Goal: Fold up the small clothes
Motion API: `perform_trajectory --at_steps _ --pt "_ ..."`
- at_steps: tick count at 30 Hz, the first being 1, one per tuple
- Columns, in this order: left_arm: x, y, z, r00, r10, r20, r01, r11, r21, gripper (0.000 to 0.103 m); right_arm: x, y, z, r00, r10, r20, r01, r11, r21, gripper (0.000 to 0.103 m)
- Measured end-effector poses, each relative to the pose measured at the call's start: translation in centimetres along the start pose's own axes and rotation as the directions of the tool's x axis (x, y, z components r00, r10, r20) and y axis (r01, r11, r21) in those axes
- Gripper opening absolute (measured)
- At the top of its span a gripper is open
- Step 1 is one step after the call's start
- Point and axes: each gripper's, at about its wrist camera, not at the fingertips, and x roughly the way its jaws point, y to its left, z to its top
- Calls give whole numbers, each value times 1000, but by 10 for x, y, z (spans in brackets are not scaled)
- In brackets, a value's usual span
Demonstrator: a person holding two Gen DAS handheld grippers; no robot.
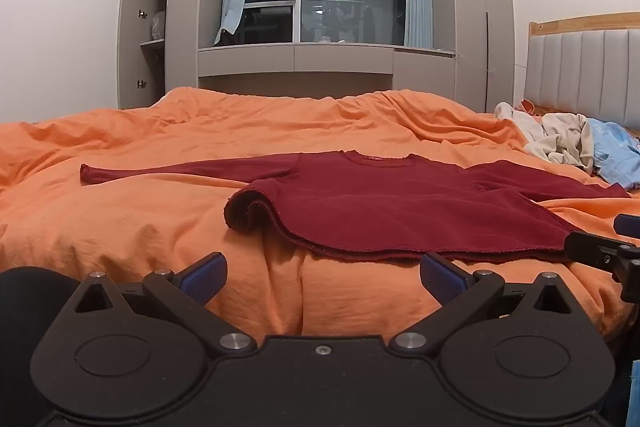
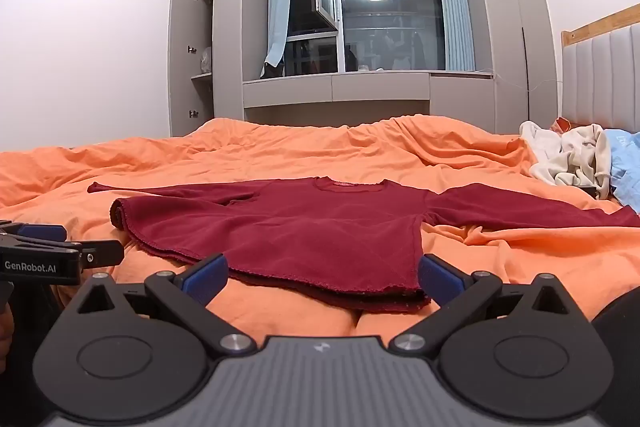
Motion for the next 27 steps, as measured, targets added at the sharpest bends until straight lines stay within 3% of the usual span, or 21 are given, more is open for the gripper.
perform_trajectory --at_steps 27 --pt "0 -1 0 1000 0 5 0 1000 1 102 -1 0 0 1000 0 -4 0 1000 3 103"
